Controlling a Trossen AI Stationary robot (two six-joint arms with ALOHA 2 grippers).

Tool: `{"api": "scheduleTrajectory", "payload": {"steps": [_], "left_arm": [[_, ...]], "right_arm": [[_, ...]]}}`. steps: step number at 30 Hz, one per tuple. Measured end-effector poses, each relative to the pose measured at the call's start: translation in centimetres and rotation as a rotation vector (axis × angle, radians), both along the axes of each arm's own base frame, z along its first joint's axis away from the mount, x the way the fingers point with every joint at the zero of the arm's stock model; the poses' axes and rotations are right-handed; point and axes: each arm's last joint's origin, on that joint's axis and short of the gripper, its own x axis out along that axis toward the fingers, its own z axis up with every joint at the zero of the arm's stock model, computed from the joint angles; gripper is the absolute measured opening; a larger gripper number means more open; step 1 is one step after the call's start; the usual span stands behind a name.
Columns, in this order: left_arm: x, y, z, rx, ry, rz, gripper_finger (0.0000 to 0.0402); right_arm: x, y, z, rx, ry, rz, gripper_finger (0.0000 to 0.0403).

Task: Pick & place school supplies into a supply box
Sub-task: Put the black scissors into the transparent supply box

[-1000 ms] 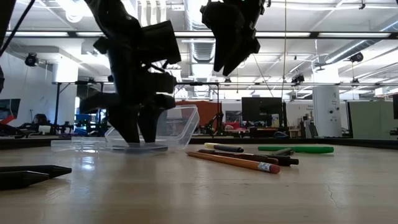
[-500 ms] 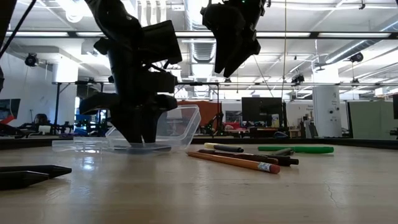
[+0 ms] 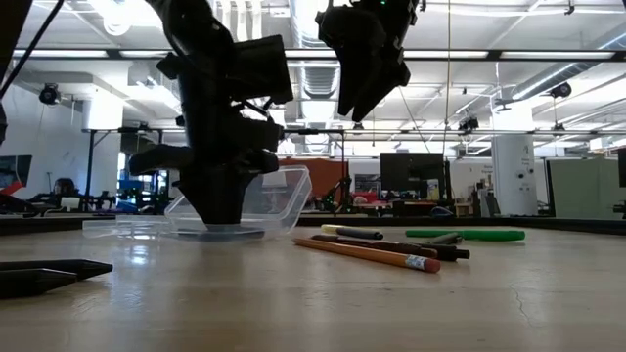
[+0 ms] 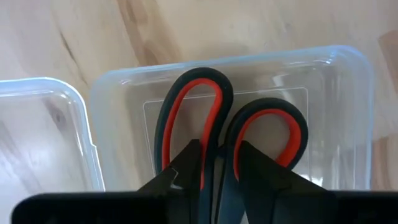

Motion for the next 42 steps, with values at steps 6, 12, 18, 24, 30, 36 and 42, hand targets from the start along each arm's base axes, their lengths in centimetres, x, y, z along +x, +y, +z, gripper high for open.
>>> {"api": "scheduleTrajectory", "payload": {"steps": [6, 12, 18, 24, 30, 36, 42], "left_arm": [[0.8, -0.1, 4.0, -0.009, -0.023, 0.047, 0.0063], [1.2, -0.1, 7.2, -0.013, -0.020, 0.070, 0.0063], [1.2, 0.7, 8.9, 0.098, -0.058, 0.134, 0.0063], [1.0, 3.5, 8.2, 0.169, -0.110, 0.306, 0.0063], [0.4, 7.8, 5.8, 0.184, -0.212, 0.432, 0.0063], [-1.0, 11.3, 3.8, 0.204, -0.253, 0.516, 0.0063], [-1.6, 10.6, 2.7, 0.096, -0.202, 0.449, 0.0096]], "right_arm": [[0.0, 0.0, 0.0, -0.002, -0.002, 0.000, 0.0224], [0.0, 0.0, 0.0, -0.023, -0.002, -0.005, 0.0224], [0.0, 0.0, 0.1, -0.030, -0.004, -0.008, 0.0224], [-0.3, -0.3, 0.6, -0.077, -0.025, -0.053, 0.0224], [-1.3, -0.3, 2.3, -0.077, -0.079, -0.080, 0.0224], [-2.3, -0.4, 3.5, -0.084, -0.102, -0.118, 0.0224], [-2.3, -0.4, 3.4, -0.084, -0.096, -0.122, 0.0224]]}}
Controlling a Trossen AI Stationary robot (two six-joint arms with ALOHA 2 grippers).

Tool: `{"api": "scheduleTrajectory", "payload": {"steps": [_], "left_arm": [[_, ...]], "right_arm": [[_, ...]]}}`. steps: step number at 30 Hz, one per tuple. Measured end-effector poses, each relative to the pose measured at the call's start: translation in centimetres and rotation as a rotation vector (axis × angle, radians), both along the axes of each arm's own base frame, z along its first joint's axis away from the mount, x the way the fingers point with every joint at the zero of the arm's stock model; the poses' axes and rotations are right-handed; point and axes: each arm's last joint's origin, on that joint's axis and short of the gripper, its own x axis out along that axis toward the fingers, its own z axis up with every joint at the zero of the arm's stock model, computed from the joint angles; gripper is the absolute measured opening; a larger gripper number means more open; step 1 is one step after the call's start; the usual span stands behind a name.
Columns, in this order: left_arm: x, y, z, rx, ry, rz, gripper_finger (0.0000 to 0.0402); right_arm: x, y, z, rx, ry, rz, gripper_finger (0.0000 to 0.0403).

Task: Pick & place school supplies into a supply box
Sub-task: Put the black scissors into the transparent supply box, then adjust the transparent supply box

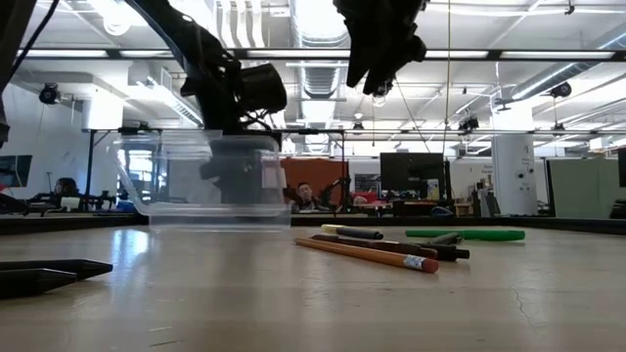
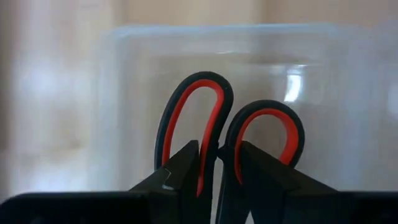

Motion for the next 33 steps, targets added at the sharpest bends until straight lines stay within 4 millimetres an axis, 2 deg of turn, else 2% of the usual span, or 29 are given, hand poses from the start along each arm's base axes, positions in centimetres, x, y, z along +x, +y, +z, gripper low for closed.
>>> {"api": "scheduleTrajectory", "payload": {"steps": [5, 8, 15, 24, 33], "left_arm": [[0.6, -1.7, 0.1, -0.008, -0.003, -0.060, 0.0061], [1.3, -2.3, 0.8, 0.000, -0.031, -0.081, 0.0057], [2.5, -2.4, 1.9, 0.015, -0.132, -0.194, 0.0100], [1.8, -2.6, 0.7, -0.012, -0.025, -0.219, 0.0071], [0.3, -3.0, -0.3, -0.102, 0.095, -0.162, 0.0083]], "right_arm": [[0.2, -0.2, -0.2, -0.002, 0.002, -0.004, 0.0224], [0.2, -0.2, -0.2, -0.002, 0.003, -0.005, 0.0224], [0.2, -0.2, -0.2, 0.000, 0.002, -0.007, 0.0224], [0.2, -0.2, -0.2, 0.002, 0.002, -0.006, 0.0224], [0.2, -0.2, -0.2, 0.008, 0.003, 0.000, 0.0224]]}}
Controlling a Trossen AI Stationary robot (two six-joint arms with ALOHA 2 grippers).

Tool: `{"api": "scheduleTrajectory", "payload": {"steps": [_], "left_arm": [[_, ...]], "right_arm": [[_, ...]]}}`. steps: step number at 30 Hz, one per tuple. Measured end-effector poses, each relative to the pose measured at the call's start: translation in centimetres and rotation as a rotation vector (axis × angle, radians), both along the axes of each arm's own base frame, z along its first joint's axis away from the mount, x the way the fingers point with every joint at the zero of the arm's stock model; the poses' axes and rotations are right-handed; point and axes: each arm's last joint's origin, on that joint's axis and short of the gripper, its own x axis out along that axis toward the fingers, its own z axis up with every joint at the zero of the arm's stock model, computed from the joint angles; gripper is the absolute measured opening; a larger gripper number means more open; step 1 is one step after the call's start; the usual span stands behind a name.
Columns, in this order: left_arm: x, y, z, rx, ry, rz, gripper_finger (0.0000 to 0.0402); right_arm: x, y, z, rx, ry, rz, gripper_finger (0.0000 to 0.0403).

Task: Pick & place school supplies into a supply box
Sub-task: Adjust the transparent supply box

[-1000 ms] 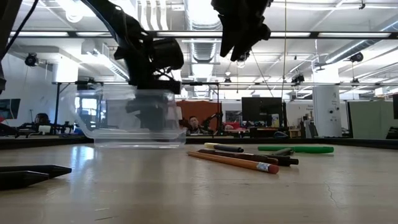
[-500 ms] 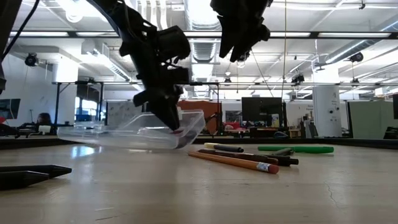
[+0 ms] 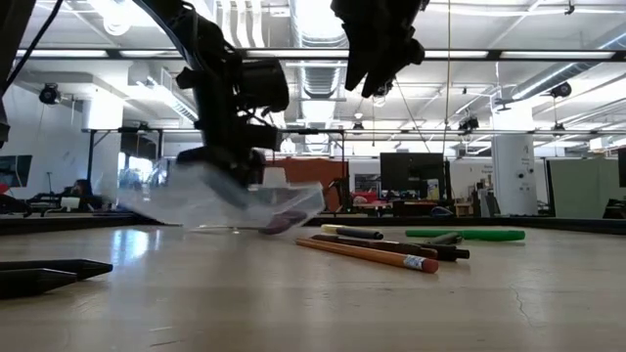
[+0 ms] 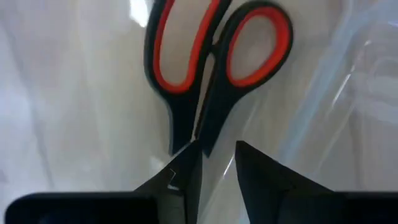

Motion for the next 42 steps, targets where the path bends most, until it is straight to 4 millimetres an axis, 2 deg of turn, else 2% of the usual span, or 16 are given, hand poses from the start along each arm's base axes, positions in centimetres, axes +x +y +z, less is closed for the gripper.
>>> {"api": "scheduleTrajectory", "payload": {"steps": [5, 12, 18, 20, 27, 29, 34, 39, 42], "left_arm": [[-0.8, -0.2, 0.2, -0.023, 0.056, 0.003, 0.0088], [-1.9, -0.5, 2.5, -0.012, 0.026, -0.009, 0.0089], [-4.6, -1.2, 3.1, -0.043, 0.195, -0.068, 0.0089], [-4.6, -1.2, 3.6, -0.033, 0.134, -0.032, 0.0089], [-2.8, -0.3, 6.5, 0.047, -0.370, 0.305, 0.0089], [-2.4, -0.1, 6.0, 0.047, -0.384, 0.317, 0.0089], [-1.5, 0.1, 2.4, 0.022, -0.253, 0.333, 0.0089], [1.1, 0.8, 0.8, 0.023, -0.304, 0.344, 0.0089], [2.3, 1.1, -0.5, -0.001, -0.250, 0.335, 0.0089]], "right_arm": [[0.0, 0.1, 0.0, 0.029, 0.001, 0.015, 0.0224], [0.0, 0.1, -0.1, 0.040, 0.000, 0.019, 0.0224], [0.0, 0.1, -0.1, 0.039, -0.001, 0.020, 0.0224], [0.0, 0.1, -0.1, 0.039, -0.002, 0.020, 0.0224], [0.1, 0.1, 0.0, 0.041, -0.006, 0.018, 0.0224], [0.1, 0.1, 0.0, 0.041, -0.007, 0.017, 0.0224], [0.1, 0.1, 0.0, 0.041, -0.007, 0.017, 0.0224], [0.1, 0.1, -0.1, 0.043, -0.007, 0.013, 0.0224], [0.0, 0.1, -0.1, 0.045, -0.003, 0.009, 0.0224]]}}
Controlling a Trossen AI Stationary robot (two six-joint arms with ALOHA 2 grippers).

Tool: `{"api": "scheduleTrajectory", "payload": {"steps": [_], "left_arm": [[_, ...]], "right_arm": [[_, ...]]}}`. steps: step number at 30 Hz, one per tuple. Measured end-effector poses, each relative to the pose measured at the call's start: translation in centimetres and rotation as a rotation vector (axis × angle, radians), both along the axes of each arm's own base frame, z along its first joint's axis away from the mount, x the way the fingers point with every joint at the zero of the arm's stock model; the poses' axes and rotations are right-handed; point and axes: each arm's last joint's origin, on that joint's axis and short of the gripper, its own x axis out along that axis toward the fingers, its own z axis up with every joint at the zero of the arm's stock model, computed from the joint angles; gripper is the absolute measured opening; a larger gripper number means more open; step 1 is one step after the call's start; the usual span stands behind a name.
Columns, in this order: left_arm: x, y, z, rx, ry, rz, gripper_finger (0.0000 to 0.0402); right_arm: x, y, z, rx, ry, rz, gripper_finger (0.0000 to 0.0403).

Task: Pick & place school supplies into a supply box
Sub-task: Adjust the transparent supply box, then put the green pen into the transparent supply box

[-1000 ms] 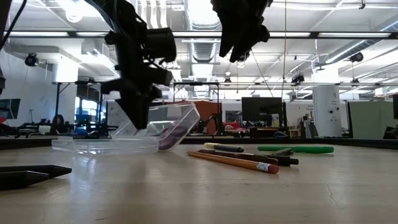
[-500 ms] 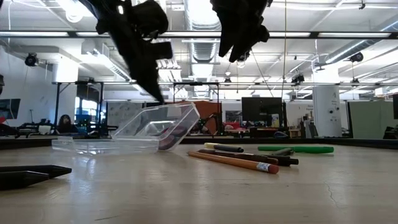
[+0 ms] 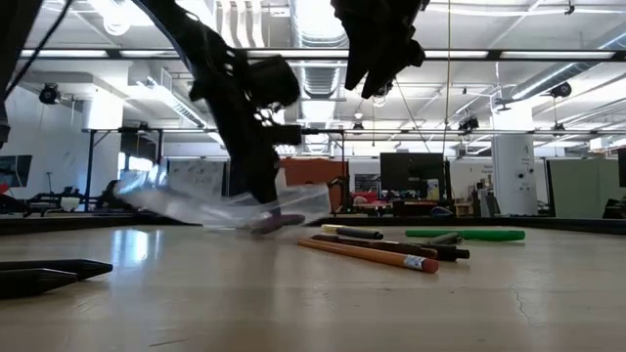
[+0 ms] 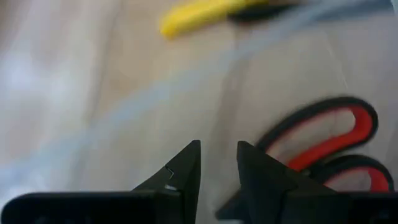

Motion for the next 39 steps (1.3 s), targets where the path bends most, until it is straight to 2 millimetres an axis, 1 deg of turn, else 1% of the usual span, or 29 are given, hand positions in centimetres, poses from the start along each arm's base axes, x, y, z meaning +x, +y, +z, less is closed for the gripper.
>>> {"api": "scheduleTrajectory", "payload": {"steps": [3, 6, 10, 14, 17, 22, 26, 28, 31, 33, 36, 39], "left_arm": [[0.6, 0.0, -1.5, -0.089, 0.105, -0.055, 0.0089], [0.8, -0.2, -2.0, -0.151, 0.188, -0.093, 0.0089], [0.0, -0.6, -1.7, -0.181, 0.235, -0.142, 0.0089], [-1.5, -1.1, -0.8, -0.246, 0.275, -0.203, 0.0089], [-2.2, -1.4, 0.7, -0.243, 0.260, -0.216, 0.0089], [-3.0, -1.5, 4.2, -0.207, 0.131, -0.194, 0.0089], [-3.8, -1.7, 6.7, -0.174, 0.041, -0.132, 0.0089], [-4.4, -1.7, 7.7, -0.161, 0.010, -0.085, 0.0089], [-5.1, -1.8, 8.9, -0.154, -0.033, -0.005, 0.0089], [-5.8, -2.0, 9.8, -0.161, -0.073, 0.047, 0.0089], [-6.8, -2.4, 11.5, -0.191, -0.152, 0.111, 0.0089], [-8.1, -3.1, 13.4, -0.220, -0.240, 0.158, 0.0089]], "right_arm": [[0.0, 0.0, 0.0, 0.011, -0.001, -0.011, 0.0224], [0.0, 0.1, 0.0, 0.019, -0.003, -0.018, 0.0224], [0.0, 0.2, -0.1, 0.053, -0.007, -0.017, 0.0224], [0.0, 0.3, -0.1, 0.073, -0.006, -0.008, 0.0224], [0.0, 0.3, -0.1, 0.072, -0.005, -0.005, 0.0224], [0.0, 0.2, -0.1, 0.088, 0.000, 0.014, 0.0224], [-0.1, -0.5, -0.5, 0.140, 0.001, -0.033, 0.0224], [-0.1, -1.3, -1.4, 0.173, 0.017, -0.084, 0.0224], [0.0, -2.4, -3.6, 0.228, 0.075, -0.142, 0.0224], [0.3, -2.9, -5.0, 0.236, 0.113, -0.169, 0.0224], [0.5, -3.0, -7.0, 0.236, 0.176, -0.180, 0.0224], [0.5, -3.0, -8.5, 0.236, 0.229, -0.184, 0.0224]]}}
